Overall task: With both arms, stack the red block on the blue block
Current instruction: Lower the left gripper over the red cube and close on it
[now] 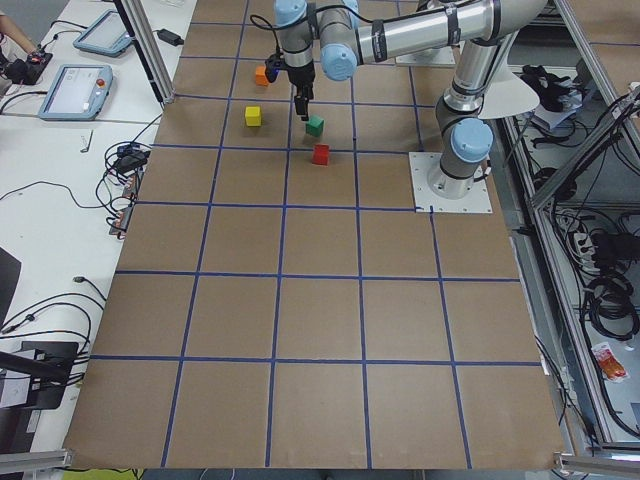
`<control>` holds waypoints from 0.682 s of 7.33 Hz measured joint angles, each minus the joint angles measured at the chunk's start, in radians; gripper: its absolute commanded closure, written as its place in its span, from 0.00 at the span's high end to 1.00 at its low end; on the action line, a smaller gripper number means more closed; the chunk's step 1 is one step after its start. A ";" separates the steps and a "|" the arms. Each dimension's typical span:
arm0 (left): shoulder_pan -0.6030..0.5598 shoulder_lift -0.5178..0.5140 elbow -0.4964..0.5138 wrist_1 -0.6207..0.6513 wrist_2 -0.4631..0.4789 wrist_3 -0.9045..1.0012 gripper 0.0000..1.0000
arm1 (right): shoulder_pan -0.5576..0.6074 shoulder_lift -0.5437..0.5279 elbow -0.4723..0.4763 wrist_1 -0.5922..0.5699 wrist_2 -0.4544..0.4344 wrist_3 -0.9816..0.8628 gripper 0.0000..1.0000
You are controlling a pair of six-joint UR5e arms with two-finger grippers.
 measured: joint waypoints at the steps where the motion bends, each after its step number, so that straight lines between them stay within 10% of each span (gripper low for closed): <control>1: 0.004 -0.008 -0.065 0.083 0.000 0.016 1.00 | 0.000 0.000 0.000 0.001 0.000 0.000 1.00; 5: 0.050 -0.069 -0.248 0.355 -0.002 0.047 1.00 | 0.000 -0.001 0.002 -0.002 -0.011 0.000 1.00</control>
